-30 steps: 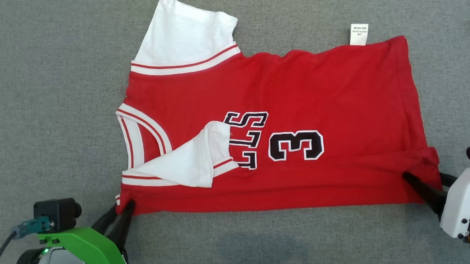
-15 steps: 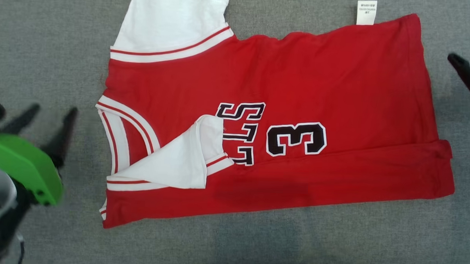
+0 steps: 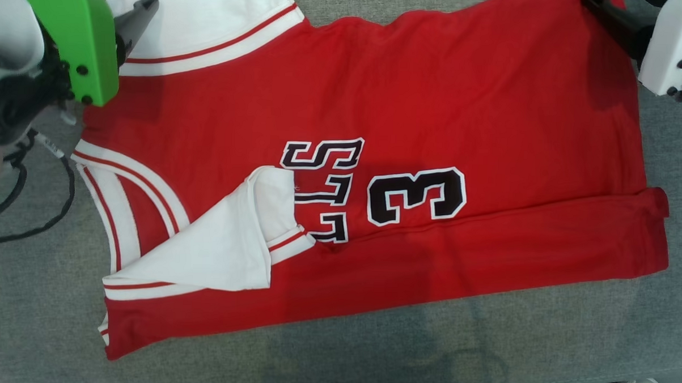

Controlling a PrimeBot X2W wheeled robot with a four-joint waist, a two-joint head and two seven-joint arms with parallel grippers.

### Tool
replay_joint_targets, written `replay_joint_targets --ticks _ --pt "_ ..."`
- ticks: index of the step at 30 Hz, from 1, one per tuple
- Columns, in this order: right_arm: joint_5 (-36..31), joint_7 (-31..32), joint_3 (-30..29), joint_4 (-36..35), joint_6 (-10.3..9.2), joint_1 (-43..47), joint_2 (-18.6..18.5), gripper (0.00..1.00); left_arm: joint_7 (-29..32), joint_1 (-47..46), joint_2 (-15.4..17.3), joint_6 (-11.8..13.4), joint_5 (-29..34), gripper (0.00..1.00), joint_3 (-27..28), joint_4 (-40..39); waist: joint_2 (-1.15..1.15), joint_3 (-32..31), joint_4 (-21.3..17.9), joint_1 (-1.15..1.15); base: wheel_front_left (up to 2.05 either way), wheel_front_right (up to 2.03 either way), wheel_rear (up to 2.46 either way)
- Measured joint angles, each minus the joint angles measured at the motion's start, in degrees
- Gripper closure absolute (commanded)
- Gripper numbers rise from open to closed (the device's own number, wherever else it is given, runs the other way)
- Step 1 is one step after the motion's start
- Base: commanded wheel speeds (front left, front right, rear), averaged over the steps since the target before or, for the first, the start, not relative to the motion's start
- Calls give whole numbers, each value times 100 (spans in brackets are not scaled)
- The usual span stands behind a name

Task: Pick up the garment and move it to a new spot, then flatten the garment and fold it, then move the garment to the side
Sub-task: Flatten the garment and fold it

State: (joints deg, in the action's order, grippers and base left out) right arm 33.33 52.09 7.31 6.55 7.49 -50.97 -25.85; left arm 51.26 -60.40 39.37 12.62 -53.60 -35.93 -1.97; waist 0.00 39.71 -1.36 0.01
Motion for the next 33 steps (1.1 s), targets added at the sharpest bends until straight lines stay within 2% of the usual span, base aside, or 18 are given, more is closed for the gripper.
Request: replay_joint_targets --ticks 8,9,10,12,13,14,15,16,17,20,26,30,32,33 --pt "323 123 522 188 -1 -509 45 0 474 -877 -402 -213 44 0 -235 900 0 153 -202 0 0 0 0" --pt "386 126 575 197 -2 -534 38 3 493 -929 -449 -246 44 0 -257 966 0 158 -220 0 0 0 0" --pt "448 132 625 204 -2 -549 26 12 499 -981 -494 -256 44 0 -269 1013 0 154 -231 0 0 0 0" --pt "535 162 711 213 -1 -552 -7 37 466 -1092 -572 -289 76 2 -300 1109 0 127 -238 -1 0 0 0" --pt "559 170 759 216 -1 -552 -27 53 465 -1153 -580 -321 121 19 -333 1152 0 114 -241 -1 0 0 0" --pt "580 168 806 213 -1 -553 -57 71 437 -1210 -595 -331 171 59 -338 1200 0 104 -243 -1 0 0 0" --pt "591 135 834 218 -1 -553 -77 100 386 -1251 -623 -331 215 95 -338 1247 0 95 -245 -1 0 0 0" --pt "602 113 878 219 -1 -552 -102 100 364 -1273 -652 -358 222 95 -342 1290 0 85 -247 0 0 0 0" --pt "637 82 915 232 -1 -550 -121 100 366 -1274 -694 -400 196 100 -347 1310 0 72 -247 -1 0 0 0" --pt "656 -74 966 280 1 -506 -190 100 301 -1256 -781 -501 52 100 -337 1281 0 24 -228 -1 0 0 0" --pt "630 -549 883 399 1 -339 -292 100 -8 -1027 -791 -513 -185 100 -78 1031 0 -97 -151 0 0 0 0" --pt "656 -959 833 419 1 -201 -288 100 -201 -680 -723 -490 -594 100 298 290 0 -226 -102 -1 0 0 0" --pt "720 -1161 824 352 0 -49 -319 100 -224 -376 -537 -431 -750 100 428 -224 0 -297 -76 -1 0 0 0" --pt "840 -1224 790 325 0 96 -390 100 -141 -23 -320 -296 -901 100 519 -705 0 -374 -42 -1 0 0 0"
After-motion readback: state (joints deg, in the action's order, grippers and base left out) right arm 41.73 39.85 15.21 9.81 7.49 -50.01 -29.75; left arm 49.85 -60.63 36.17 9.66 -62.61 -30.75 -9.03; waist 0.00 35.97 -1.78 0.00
